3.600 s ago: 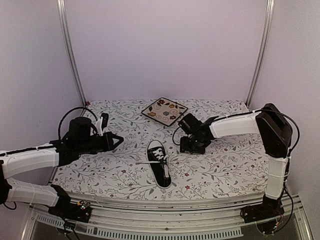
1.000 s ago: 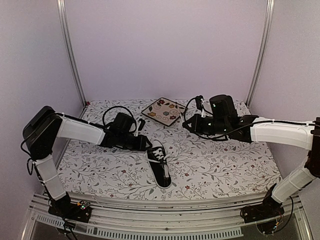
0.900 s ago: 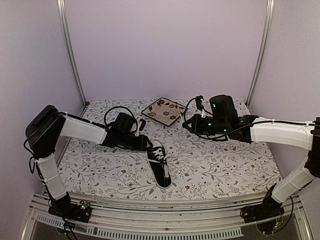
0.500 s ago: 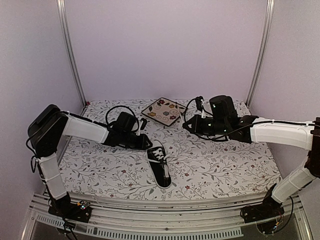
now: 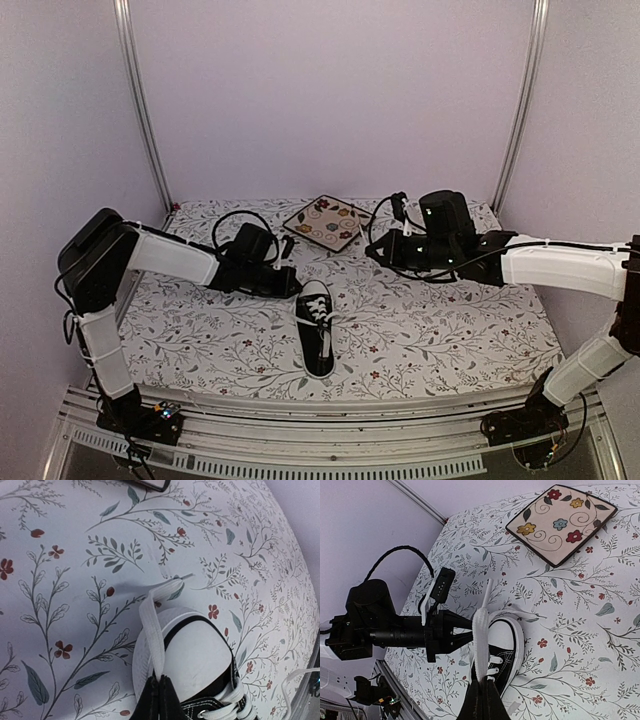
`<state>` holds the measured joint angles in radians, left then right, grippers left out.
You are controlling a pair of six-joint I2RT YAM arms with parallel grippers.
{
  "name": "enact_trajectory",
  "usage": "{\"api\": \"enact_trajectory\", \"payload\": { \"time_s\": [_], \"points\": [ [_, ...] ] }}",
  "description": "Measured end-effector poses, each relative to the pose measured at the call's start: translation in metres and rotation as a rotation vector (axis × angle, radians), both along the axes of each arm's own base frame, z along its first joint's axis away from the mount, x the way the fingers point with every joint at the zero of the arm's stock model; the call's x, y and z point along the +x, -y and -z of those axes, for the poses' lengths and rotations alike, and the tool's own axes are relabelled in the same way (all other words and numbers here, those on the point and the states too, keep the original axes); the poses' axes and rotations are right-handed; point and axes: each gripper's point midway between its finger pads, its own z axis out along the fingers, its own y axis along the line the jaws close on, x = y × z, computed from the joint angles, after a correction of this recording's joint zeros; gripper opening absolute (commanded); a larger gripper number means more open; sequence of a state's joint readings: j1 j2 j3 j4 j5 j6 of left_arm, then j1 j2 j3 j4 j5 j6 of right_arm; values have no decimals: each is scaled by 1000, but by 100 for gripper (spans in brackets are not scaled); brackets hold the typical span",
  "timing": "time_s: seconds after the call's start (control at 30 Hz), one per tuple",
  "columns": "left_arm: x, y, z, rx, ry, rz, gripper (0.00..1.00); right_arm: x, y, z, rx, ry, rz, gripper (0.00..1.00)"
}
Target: Tie the shoes
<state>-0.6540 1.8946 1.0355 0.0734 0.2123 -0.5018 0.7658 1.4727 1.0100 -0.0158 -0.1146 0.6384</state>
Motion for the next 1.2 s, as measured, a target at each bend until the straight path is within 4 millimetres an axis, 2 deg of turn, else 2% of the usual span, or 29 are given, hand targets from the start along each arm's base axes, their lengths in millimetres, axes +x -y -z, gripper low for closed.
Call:
{"api": "enact_trajectory", "payload": {
  "time_s": [0.07,0.17,0.37,0.47,0.63,0.83,1.2],
  "points": [
    [-1,0,-4,-8,8,3,0,0,0,0,-5,-1,-1,2],
    [-5,3,-22,-50,43,25,0,2,-2,-7,-5,10,-5,2],
    [-17,28,-86,-211,169,149,0,19,-20,-42,35,81,-22,2],
    [-29,42,-103,-273,202,230,0,25,-30,-54,52,105,-45,2],
    [-51,62,-103,-321,179,353,0,28,-43,-62,81,123,-87,2],
    [-67,80,-91,-346,130,449,0,34,-53,-67,89,135,-107,2],
    [-72,86,-91,-369,119,485,0,35,-57,-69,92,142,-119,2]
  ]
}}
